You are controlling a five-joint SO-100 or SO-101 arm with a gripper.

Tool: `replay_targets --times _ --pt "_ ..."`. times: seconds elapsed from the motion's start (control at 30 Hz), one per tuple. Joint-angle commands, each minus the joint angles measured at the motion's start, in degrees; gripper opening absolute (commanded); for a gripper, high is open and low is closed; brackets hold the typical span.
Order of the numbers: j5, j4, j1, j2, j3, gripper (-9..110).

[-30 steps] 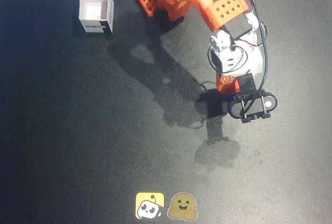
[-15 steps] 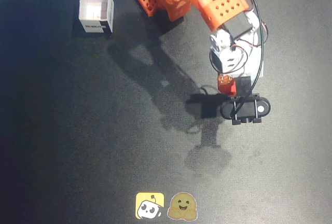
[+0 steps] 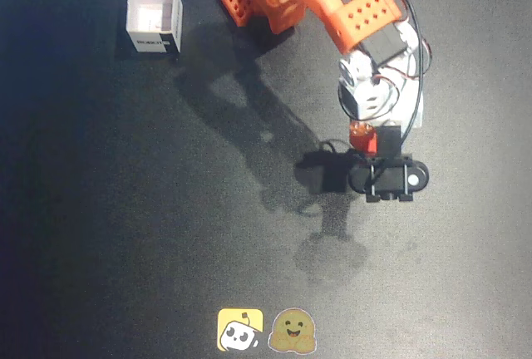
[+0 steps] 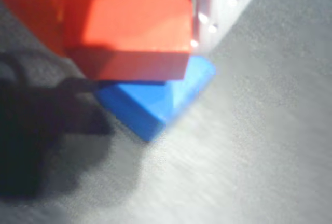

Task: Put the red cube on top of the blue cube.

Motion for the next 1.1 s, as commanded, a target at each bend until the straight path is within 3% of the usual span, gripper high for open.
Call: replay_targets --times 0.0,0.5,1.07 --pt "0.18 -1.58 -0.7 -0.62 -3.25 7" --pt "-4.83 -2.37 -0.7 -2.9 -2.99 7" --pt "-3.16 -2.37 -0.97 -1.85 -1.58 14"
